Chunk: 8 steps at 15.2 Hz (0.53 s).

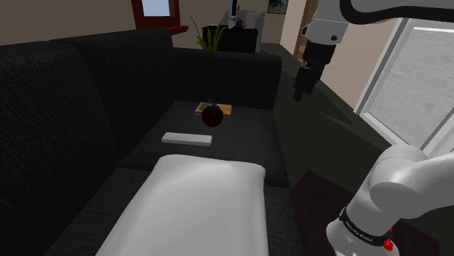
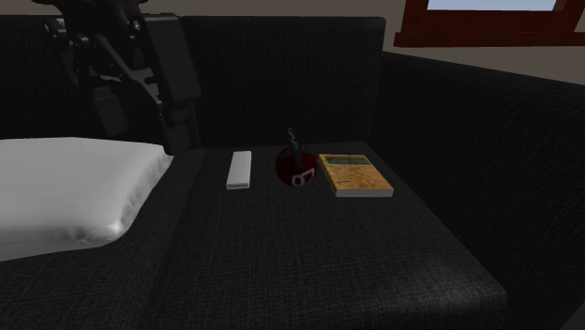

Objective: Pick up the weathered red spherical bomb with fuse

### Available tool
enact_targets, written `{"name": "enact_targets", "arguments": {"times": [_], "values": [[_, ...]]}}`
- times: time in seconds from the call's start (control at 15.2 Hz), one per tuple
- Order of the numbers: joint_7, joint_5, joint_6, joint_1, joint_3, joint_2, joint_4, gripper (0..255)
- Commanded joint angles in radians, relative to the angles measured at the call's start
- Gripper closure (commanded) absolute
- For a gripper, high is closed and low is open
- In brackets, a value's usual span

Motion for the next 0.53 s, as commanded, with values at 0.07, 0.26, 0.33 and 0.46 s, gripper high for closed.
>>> {"name": "enact_targets", "arguments": {"times": [0.07, 0.26, 0.33, 0.46], "values": [[0.021, 0.009, 0.033, -0.002, 0.010, 0.024, -0.001, 0], [0.082, 0.030, 0.132, -0.009, 0.039, 0.104, 0.003, 0], [0.102, 0.036, 0.163, -0.012, 0.048, 0.132, 0.008, 0], [0.142, 0.046, 0.225, -0.018, 0.066, 0.191, 0.022, 0]]}}
